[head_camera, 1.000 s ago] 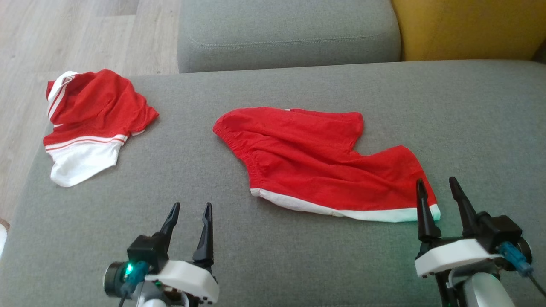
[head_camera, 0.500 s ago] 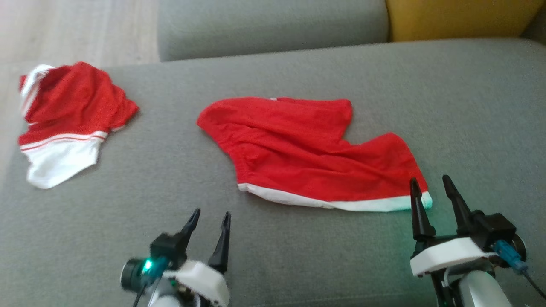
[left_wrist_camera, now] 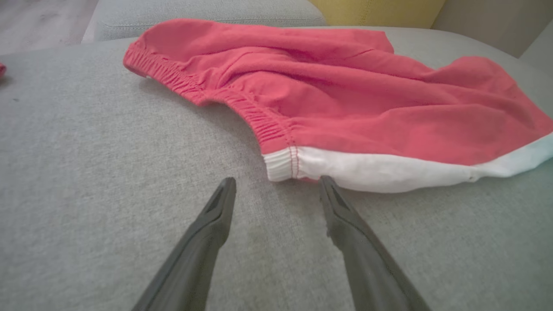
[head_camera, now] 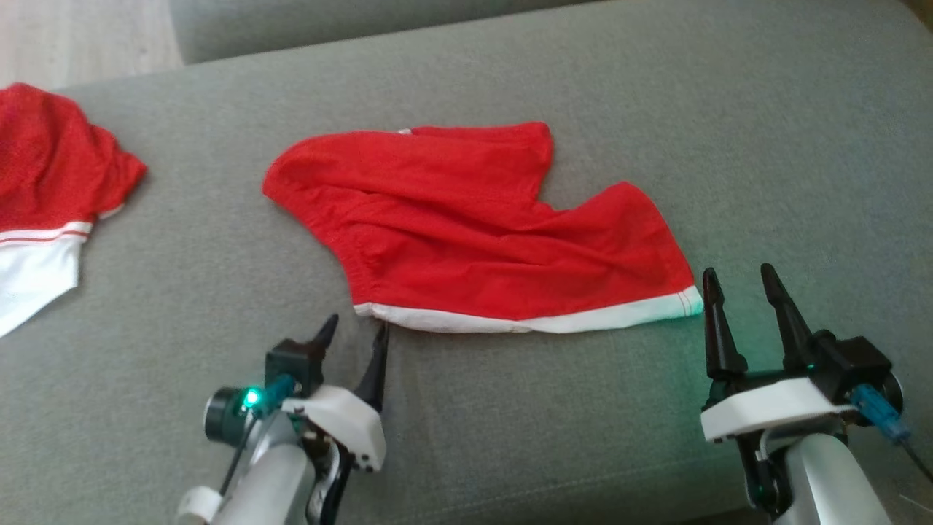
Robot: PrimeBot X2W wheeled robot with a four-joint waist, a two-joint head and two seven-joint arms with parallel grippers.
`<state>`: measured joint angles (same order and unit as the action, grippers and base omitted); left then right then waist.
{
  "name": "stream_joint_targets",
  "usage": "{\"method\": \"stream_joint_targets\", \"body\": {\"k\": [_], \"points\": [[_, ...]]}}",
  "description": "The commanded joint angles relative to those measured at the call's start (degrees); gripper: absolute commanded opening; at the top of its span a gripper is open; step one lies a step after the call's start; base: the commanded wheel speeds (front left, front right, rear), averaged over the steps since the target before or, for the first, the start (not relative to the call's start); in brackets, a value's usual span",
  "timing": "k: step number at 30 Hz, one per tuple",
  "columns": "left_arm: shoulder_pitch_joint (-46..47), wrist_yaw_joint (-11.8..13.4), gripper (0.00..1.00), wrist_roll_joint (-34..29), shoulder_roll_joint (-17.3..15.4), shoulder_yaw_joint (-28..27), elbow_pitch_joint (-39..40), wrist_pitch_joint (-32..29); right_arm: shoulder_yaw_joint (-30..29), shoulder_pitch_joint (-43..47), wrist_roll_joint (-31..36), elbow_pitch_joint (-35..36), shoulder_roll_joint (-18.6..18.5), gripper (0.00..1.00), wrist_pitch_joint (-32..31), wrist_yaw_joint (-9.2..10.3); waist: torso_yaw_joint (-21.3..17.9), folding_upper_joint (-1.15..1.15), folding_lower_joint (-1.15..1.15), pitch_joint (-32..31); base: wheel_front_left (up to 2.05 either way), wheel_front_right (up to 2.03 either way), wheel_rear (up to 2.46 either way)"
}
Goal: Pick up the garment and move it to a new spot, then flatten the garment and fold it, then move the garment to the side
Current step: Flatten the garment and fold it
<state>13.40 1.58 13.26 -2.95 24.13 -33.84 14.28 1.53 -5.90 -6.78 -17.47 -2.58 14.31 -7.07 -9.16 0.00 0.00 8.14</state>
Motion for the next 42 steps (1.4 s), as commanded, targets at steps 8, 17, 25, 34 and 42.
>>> {"method": "stream_joint_targets", "body": {"k": [8,17,25,34,42], "points": [[4.59,0.19,0.91,-0.36,0.04,-3.12,2.58,0.71,1.21,-3.04,-0.88,2.2,-0.3,1.0,0.69,-0.42,-1.77,0.0,0.0,2.3,0.0,0.0,0.0],[4.89,-0.82,0.31,-1.21,0.05,-3.23,2.99,0.71,1.29,-3.56,-1.22,2.42,-0.3,1.0,0.69,-0.42,-2.26,0.0,0.0,3.04,0.0,0.0,0.0],[4.13,-0.73,0.0,-0.78,-0.01,-4.89,4.32,0.72,1.71,-2.98,0.58,0.59,-0.3,1.0,0.69,-0.42,-1.94,0.0,0.0,3.27,0.0,0.0,0.0],[-0.53,0.41,0.0,-0.21,-1.78,-9.72,8.3,0.72,5.31,0.17,4.62,-3.67,-0.3,1.0,0.29,-0.42,0.14,0.0,0.0,3.51,0.0,0.0,0.0],[-1.22,0.1,0.0,-0.86,-1.47,-10.37,9.0,0.72,10.45,3.34,6.11,-4.67,-0.3,1.0,-0.32,-0.42,1.13,0.0,0.0,4.14,0.0,0.0,0.0]]}}
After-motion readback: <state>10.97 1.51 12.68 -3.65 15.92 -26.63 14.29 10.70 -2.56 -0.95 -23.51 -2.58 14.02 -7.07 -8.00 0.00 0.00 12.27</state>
